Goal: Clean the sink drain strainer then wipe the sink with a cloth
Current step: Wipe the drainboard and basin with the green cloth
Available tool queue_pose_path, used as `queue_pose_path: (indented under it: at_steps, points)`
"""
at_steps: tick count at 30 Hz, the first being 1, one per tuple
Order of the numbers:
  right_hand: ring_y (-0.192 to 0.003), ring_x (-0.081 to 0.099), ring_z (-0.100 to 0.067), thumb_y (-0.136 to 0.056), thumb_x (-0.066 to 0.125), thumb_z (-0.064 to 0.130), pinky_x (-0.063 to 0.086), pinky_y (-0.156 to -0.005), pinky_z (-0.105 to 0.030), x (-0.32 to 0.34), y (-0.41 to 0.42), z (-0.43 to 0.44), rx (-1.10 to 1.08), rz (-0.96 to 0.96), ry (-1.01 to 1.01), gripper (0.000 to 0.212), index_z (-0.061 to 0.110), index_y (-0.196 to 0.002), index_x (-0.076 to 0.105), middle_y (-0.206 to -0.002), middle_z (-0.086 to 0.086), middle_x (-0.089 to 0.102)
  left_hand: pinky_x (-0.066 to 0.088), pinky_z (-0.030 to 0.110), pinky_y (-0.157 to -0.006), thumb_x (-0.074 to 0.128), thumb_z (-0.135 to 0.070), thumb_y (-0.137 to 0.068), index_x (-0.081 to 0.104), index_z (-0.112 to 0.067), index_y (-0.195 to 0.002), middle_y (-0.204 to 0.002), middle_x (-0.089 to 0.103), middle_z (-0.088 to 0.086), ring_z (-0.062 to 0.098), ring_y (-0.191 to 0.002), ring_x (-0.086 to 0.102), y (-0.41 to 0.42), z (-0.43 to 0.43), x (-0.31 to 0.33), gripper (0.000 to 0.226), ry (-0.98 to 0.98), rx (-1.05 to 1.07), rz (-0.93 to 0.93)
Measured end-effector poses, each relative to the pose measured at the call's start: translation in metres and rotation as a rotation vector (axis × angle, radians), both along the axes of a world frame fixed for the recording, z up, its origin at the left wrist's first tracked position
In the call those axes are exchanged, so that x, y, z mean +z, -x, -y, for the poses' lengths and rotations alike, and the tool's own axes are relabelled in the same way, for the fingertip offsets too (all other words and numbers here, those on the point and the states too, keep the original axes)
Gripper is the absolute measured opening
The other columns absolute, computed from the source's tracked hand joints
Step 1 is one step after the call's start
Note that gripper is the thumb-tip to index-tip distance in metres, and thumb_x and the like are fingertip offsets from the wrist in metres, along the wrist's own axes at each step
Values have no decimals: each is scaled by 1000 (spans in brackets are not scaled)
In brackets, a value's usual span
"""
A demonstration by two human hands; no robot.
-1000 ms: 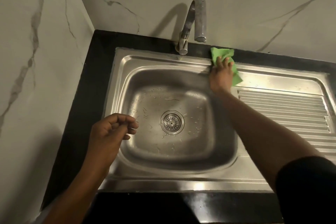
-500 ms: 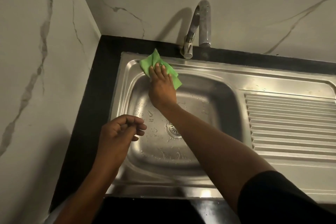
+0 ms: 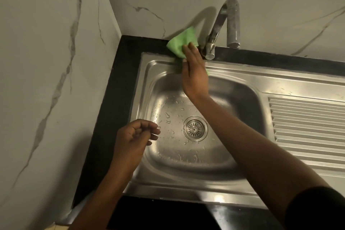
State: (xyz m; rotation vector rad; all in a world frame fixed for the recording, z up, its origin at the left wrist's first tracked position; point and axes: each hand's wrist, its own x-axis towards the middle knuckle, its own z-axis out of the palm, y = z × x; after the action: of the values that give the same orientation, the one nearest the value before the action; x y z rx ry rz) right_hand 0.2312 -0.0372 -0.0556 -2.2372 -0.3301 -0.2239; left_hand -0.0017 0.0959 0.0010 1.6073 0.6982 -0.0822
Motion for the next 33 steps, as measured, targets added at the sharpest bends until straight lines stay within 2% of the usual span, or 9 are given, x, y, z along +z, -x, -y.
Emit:
queue_pose_path:
  at_steps: [4,11,18,21,24,26,28,31,33]
  points:
    - [-162,2,-29,-111,36,30,1,-130,-56,-26,-8,-34,214,-186,359,53,28,-163,30,-174,-7,12,58,29,-73,54,8,-98,78,-17,-92,-87,82,1,22,-83,79,3,-7,5,35,-30,18,2]
    - [-162,4,-25,-109,38,23,-4,-130,-47,-44,30,-88,429,-227,282,56,26,-164,29,-174,-6,14,60,33,-75,53,6,-100,77,-16,-93,-87,82,2,26,-85,79,11,-16,11,33,-25,72,5]
    - [-159,19,-27,-108,48,10,23,-128,-38,-30,89,-48,609,-405,92,53,26,-159,41,-173,-1,21,61,40,-80,54,9,-96,79,-19,-88,-87,82,5,30,-86,79,11,-11,11,38,-21,64,26]
    - [-144,47,-25,-109,47,11,41,-118,-38,-18,133,-26,652,-577,-11,49,22,-157,43,-161,-11,46,59,33,-76,54,10,-96,80,-21,-86,-88,83,8,28,-85,79,10,-8,10,42,0,62,38]
    - [-114,66,-25,-111,45,26,49,-100,-36,-12,169,4,667,-681,98,40,23,-150,52,-132,-16,69,60,28,-73,54,6,-97,81,-26,-87,-91,83,9,23,-85,79,10,-10,11,43,15,61,54]
    - [-126,62,-29,-111,44,23,46,-110,-39,-14,185,30,695,-792,96,40,21,-150,53,-138,-15,66,60,28,-72,56,0,-94,80,-28,-88,-90,82,6,23,-85,79,11,-11,12,37,0,48,71]
    - [-126,63,-30,-109,47,12,47,-110,-40,-17,188,58,621,-950,-51,38,14,-146,59,-138,-15,67,60,28,-71,56,-2,-92,80,-25,-89,-90,82,6,24,-85,78,13,-13,13,34,-9,38,78]
    - [-86,76,-25,-106,49,11,62,-77,-42,-23,172,88,160,-1162,-477,28,11,-118,74,-107,-17,76,59,34,-75,53,7,-96,79,-18,-92,-90,82,6,27,-86,78,15,-14,11,36,-16,36,78]
    - [-81,74,-28,-108,45,18,63,-65,-44,-32,150,89,-82,-1190,-693,28,14,-121,69,-106,-19,72,60,35,-77,53,7,-98,78,-16,-95,-90,82,6,28,-87,78,18,-15,10,34,-27,34,63]
